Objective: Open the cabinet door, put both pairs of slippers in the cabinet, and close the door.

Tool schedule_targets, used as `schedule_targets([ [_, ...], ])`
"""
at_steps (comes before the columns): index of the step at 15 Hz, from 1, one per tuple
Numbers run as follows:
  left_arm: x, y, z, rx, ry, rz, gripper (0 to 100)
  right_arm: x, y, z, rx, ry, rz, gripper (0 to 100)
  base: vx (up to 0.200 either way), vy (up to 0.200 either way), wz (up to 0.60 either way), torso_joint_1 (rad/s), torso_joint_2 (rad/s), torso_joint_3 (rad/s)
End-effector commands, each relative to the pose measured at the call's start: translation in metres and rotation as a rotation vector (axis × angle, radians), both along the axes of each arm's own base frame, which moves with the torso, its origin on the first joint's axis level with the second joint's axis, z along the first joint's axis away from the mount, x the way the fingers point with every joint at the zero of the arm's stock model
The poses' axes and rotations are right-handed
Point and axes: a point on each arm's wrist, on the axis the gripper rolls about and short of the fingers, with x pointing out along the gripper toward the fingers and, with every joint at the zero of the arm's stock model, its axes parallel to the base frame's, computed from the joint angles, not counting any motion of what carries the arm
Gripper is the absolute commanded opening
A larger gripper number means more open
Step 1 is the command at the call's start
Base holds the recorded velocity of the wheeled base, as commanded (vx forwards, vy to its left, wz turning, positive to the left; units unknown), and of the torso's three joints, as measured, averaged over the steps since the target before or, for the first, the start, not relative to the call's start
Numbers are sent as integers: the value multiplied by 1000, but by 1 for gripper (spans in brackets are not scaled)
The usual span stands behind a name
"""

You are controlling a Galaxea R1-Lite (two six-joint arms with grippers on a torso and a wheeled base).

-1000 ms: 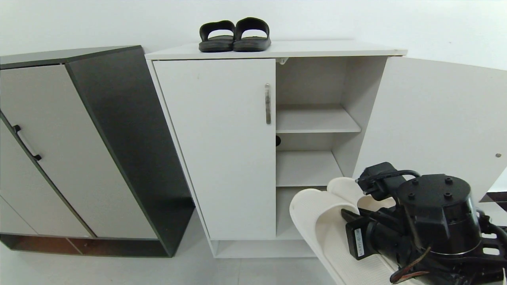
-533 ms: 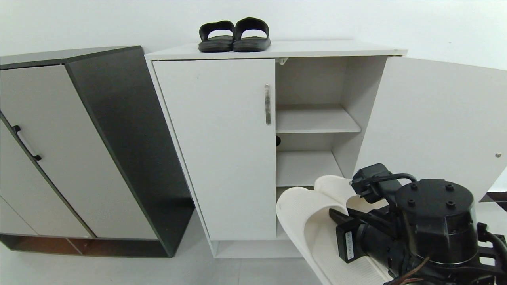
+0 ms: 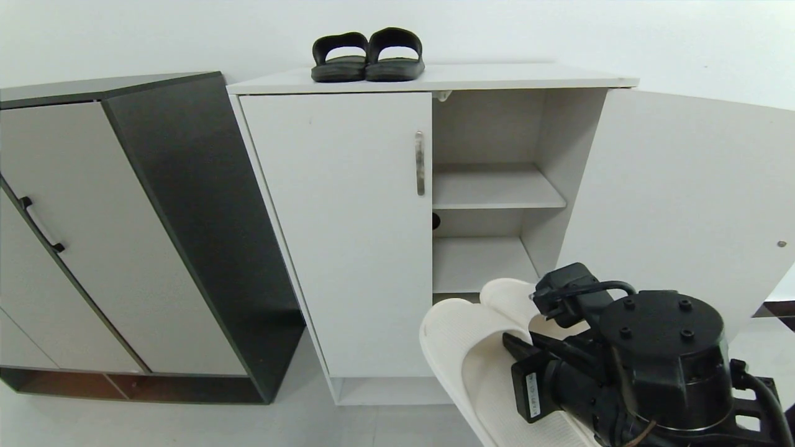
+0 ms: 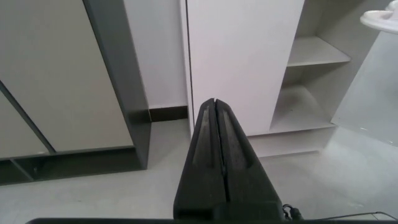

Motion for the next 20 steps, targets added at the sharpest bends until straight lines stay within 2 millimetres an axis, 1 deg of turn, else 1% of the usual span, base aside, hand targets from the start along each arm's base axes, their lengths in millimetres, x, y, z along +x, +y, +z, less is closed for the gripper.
schedule_targets([
  [1,0,0,0,-1,3,0,0,1,4,-6,-16,9,-8,0,0,-200,0,2,2,-2],
  [4,0,0,0,-5,4,3,0,5,7,-14,-39,21,-34,0,0,-200,0,6,2,2],
  [7,0,0,0,-15,3,11,0,7,10,-10,-27,11,-39,0,0,-200,0,5,2,2],
  [10,0,0,0,-13,1,12,0,16,17,-25,-55,36,-43,0,0,0,0,0,0,0],
  [11,0,0,0,-12,2,12,0,25,26,-25,-25,13,-56,0,0,0,0,0,0,0],
  [12,0,0,0,-12,2,12,0,28,29,-22,-1,-3,-56,0,0,0,0,0,0,0],
  [13,0,0,0,-12,2,12,0,28,31,-24,-5,-1,-54,0,0,0,0,0,0,0],
  [16,0,0,0,-13,1,12,0,31,35,-38,-31,31,-51,0,0,0,0,0,0,0],
  [18,0,0,0,-13,1,12,0,37,44,-49,-14,71,-38,0,0,0,0,0,0,0],
  [20,0,0,0,-13,1,12,0,41,48,-49,15,64,-21,0,0,0,0,0,0,0],
])
